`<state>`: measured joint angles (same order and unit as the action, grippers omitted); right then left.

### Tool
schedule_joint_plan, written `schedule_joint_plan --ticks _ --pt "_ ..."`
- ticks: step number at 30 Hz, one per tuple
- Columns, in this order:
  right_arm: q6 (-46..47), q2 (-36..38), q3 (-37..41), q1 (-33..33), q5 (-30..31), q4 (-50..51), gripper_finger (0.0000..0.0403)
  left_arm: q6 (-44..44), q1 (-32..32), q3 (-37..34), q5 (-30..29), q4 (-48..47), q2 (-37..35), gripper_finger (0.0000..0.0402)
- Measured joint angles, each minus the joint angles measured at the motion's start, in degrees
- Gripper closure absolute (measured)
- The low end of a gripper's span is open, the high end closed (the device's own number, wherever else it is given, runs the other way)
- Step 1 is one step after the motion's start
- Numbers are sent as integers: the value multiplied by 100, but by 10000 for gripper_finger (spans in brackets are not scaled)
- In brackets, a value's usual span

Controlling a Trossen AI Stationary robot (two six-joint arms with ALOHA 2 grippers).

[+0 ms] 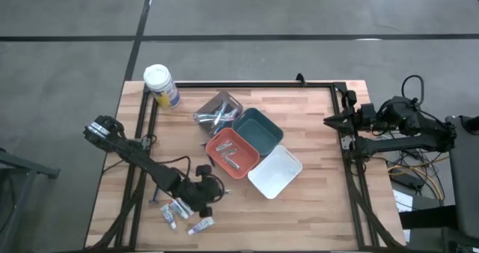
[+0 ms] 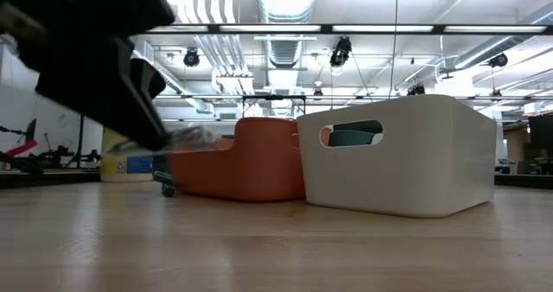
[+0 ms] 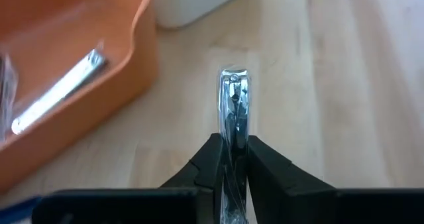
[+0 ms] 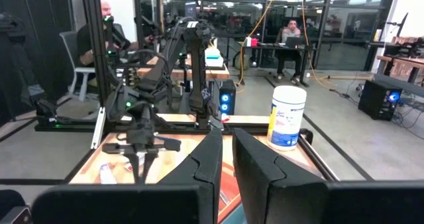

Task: Pick & Place Travel size toiletries
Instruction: Put the nail cutter into the orange bin

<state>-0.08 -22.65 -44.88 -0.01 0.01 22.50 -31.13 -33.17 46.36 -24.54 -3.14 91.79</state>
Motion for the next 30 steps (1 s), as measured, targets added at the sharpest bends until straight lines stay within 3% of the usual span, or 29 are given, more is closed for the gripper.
schedule_joint_plan --ticks 5,13,22,30 --pt "-2 -1 0 -1 1 0 369 278 -2 317 -29 7 0 348" --pt "-4 -2 0 -1 1 0 369 1443 5 589 -706 258 -110 347" --pt "-2 0 0 0 0 0 369 2321 223 574 -721 484 -581 347" --pt "5 -2 0 0 0 0 369 2595 598 440 -716 470 -1111 346"
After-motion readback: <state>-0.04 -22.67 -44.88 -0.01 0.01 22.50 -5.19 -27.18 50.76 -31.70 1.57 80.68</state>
